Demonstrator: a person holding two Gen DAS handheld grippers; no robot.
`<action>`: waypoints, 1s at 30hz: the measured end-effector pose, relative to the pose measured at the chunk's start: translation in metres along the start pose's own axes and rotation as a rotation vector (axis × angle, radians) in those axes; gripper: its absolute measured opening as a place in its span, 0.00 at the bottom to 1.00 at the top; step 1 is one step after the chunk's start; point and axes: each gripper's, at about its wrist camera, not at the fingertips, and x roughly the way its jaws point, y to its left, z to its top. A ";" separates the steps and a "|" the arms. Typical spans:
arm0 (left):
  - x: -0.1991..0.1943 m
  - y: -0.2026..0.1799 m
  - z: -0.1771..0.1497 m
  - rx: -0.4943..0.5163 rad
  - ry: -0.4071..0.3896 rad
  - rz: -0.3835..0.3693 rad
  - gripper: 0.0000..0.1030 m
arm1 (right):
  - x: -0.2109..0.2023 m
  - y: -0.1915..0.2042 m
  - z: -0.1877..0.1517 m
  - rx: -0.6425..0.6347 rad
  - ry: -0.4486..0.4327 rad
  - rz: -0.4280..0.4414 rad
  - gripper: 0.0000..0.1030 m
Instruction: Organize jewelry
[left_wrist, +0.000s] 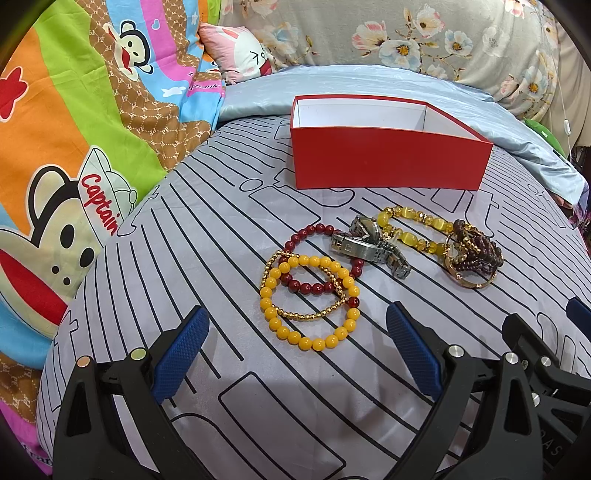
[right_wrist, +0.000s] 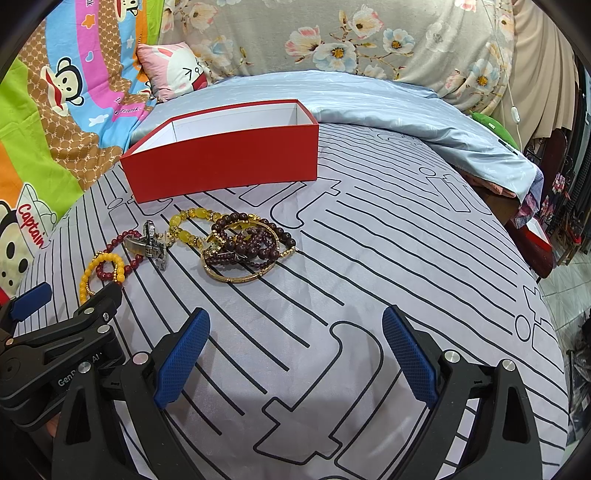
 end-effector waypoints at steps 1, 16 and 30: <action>0.001 0.000 0.000 0.000 -0.001 0.000 0.89 | 0.000 0.000 0.000 0.000 0.000 0.001 0.88; -0.001 0.000 0.000 0.001 -0.001 0.002 0.89 | 0.000 0.000 0.000 0.000 -0.001 0.000 0.88; -0.001 0.001 0.000 0.000 -0.005 -0.001 0.89 | 0.001 0.003 -0.002 0.001 -0.003 -0.001 0.88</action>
